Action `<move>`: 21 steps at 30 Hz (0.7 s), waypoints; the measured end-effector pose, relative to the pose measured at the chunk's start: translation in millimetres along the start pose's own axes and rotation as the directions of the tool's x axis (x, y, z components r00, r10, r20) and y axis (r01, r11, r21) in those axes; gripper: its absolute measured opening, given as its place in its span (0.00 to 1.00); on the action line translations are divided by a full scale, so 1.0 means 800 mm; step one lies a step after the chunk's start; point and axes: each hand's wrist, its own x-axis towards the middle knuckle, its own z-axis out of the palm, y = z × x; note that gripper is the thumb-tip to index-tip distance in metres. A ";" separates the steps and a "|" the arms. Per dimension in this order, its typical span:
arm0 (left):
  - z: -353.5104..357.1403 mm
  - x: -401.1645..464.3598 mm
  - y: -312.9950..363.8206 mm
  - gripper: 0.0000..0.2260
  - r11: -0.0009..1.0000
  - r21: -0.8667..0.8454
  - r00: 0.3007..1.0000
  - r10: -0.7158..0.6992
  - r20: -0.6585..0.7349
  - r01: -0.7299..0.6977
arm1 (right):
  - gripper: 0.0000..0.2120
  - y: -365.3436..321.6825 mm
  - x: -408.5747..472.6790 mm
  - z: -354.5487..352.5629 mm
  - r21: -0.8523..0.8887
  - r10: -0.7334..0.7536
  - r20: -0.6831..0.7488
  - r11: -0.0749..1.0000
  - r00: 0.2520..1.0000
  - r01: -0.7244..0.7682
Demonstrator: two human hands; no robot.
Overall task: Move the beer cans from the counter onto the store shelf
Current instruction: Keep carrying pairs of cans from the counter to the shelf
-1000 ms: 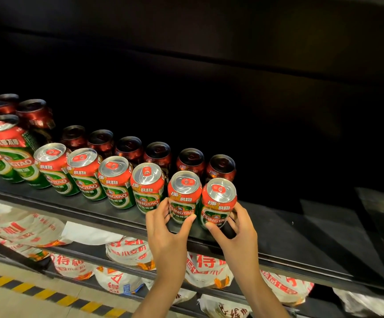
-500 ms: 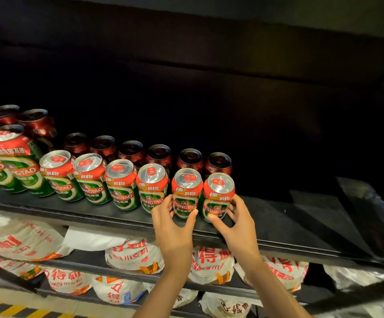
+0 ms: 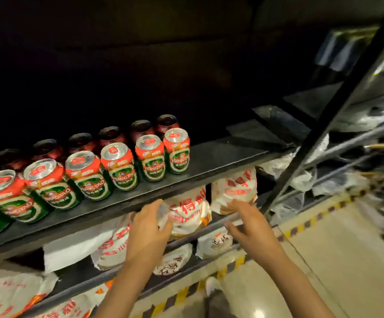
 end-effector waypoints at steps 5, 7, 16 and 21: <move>0.034 -0.061 0.032 0.19 0.963 0.099 0.902 0.197 0.383 -0.252 | 0.18 0.047 -0.186 -0.013 -0.092 0.319 -0.078 0.941 0.945 -0.326; 0.060 -0.089 0.055 0.19 0.925 0.090 0.805 0.271 0.528 -0.370 | 0.19 0.054 -0.268 -0.020 -0.061 0.472 -0.134 0.874 0.871 -0.483; 0.153 -0.302 0.180 0.20 0.628 -0.242 0.240 0.582 0.777 -0.740 | 0.18 0.019 -0.584 -0.035 0.248 0.840 -0.403 0.483 0.364 -0.840; 0.191 -0.472 0.223 0.20 0.465 -0.424 -0.058 0.618 0.784 -0.777 | 0.17 -0.026 -0.750 -0.021 0.381 0.886 -0.450 0.305 0.113 -0.873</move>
